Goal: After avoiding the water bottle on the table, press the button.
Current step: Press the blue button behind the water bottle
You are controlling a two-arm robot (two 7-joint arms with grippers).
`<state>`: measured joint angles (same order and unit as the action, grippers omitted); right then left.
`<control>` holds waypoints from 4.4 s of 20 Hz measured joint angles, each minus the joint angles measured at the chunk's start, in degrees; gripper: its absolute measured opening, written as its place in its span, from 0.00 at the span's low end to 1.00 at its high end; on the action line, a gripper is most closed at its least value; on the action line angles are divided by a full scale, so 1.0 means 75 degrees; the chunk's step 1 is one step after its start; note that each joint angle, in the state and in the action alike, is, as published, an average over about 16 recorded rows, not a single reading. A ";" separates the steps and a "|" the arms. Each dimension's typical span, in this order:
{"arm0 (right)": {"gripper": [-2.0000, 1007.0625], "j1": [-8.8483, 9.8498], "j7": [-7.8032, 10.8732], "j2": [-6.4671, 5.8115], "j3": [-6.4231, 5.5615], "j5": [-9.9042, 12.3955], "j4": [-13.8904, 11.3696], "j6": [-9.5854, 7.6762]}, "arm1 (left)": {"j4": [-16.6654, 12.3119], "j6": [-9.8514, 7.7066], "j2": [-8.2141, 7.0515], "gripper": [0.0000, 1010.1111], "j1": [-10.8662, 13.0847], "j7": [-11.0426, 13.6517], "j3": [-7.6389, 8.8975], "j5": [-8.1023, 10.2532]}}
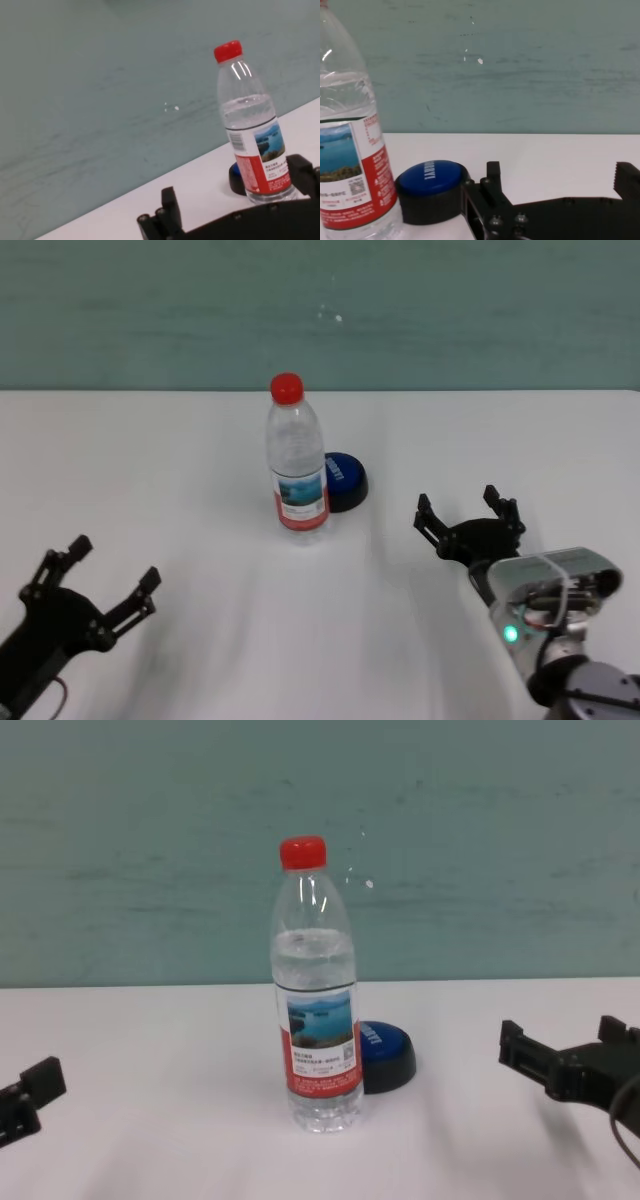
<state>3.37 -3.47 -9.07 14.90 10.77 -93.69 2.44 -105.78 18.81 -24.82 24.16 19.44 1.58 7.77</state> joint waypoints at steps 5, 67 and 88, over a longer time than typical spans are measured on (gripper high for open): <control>1.00 0.0000 0.0000 0.0000 0.0000 0.0000 0.0000 0.0000 | 0.0045 -0.0077 0.0122 0.99 -0.0110 -0.0056 -0.0110 -0.0142; 1.00 0.0000 0.0000 0.0000 0.0000 0.0000 0.0000 0.0000 | 0.4556 -0.0009 -0.0182 0.99 -0.5017 0.1541 -0.1704 0.0834; 1.00 0.0000 0.0000 0.0000 0.0000 0.0000 0.0000 0.0000 | 0.7756 0.0881 0.0797 0.99 -0.7329 0.2477 -0.2747 0.0845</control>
<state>3.37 -3.47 -9.07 14.90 10.76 -93.69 2.44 -47.61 25.42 -18.84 -30.81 38.02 -19.02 14.11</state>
